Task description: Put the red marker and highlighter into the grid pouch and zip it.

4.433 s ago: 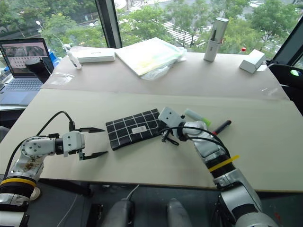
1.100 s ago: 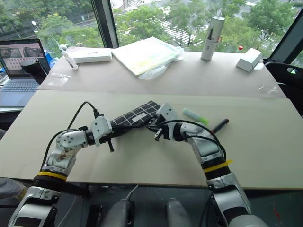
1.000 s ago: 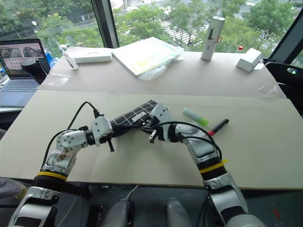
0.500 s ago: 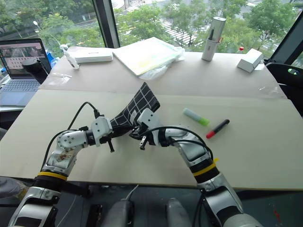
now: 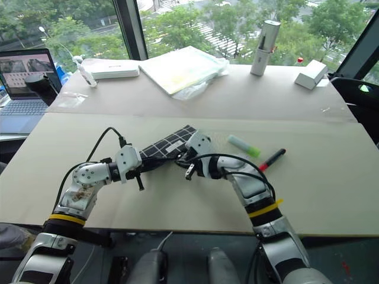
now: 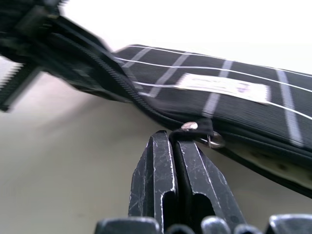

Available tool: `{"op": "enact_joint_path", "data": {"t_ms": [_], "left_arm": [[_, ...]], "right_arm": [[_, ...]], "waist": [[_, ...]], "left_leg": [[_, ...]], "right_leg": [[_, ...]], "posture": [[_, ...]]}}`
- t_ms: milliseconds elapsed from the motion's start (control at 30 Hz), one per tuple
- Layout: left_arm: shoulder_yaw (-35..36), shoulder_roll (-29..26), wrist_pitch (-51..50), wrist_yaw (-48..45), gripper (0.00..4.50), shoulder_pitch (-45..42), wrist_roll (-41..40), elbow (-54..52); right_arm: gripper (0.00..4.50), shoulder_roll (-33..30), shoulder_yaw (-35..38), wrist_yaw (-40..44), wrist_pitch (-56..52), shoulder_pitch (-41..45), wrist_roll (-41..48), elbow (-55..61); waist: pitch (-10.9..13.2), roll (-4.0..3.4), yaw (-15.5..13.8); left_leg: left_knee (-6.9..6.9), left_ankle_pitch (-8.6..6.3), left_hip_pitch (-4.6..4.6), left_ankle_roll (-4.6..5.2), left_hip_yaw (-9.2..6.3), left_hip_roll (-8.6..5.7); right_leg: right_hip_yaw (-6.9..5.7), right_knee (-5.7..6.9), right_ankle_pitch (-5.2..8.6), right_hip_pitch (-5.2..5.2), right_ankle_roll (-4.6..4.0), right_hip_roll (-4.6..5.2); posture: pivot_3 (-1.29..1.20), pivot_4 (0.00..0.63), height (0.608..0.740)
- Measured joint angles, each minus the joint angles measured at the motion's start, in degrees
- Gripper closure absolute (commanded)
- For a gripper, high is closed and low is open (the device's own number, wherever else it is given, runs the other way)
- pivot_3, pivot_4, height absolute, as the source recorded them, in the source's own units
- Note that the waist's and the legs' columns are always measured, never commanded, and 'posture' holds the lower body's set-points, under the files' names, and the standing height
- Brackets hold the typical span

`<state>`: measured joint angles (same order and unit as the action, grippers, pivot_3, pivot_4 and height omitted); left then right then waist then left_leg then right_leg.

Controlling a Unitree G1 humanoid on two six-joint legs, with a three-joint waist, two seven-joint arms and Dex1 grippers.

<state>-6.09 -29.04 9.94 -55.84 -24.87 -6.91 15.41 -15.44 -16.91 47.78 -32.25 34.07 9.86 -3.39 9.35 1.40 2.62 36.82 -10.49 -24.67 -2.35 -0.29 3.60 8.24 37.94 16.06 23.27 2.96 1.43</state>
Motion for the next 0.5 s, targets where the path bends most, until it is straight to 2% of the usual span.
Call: {"op": "enact_joint_path", "data": {"t_ms": [133,433,467,500], "left_arm": [[0.0,0.0,0.0,-0.2,4.5,0.0,0.0,0.0],[0.0,0.1,0.0,-0.1,4.5,0.0,0.0,0.0],[0.0,0.2,0.0,-0.1,4.5,0.0,-0.1,0.0],[0.0,0.3,0.0,0.0,4.5,0.0,-0.1,-0.1]], "right_arm": [[4.46,1.7,-2.8,0.0,-1.8,-1.3,0.3,1.4],[4.46,3.8,-2.5,-1.1,-2.2,-0.9,0.4,1.9],[3.82,4.0,-2.3,-1.6,-2.2,-0.7,0.4,1.7],[3.65,4.2,-2.1,-1.8,-2.2,-0.6,0.4,1.6]], "waist": [[0.0,0.0,0.0],[0.0,0.0,0.0],[0.0,0.0,0.0],[0.0,0.0,0.0]], "left_leg": [[0.0,0.0,0.0,0.0,0.0,0.0],[0.01,0.0,0.0,0.0,0.0,0.0],[0.01,0.0,0.0,0.0,0.0,0.0],[0.01,0.0,0.0,0.0,0.0,0.0]], "right_leg": [[0.0,0.01,0.0,0.0,0.0,0.0],[-0.01,0.0,0.0,0.0,0.0,0.0],[-0.01,0.01,0.0,0.0,0.0,0.0],[-0.01,0.0,0.0,0.0,0.0,0.0]], "posture": [[0.0,0.15,0.738],[0.0,0.15,0.738],[0.0,0.15,0.738],[0.0,0.15,0.738]]}}
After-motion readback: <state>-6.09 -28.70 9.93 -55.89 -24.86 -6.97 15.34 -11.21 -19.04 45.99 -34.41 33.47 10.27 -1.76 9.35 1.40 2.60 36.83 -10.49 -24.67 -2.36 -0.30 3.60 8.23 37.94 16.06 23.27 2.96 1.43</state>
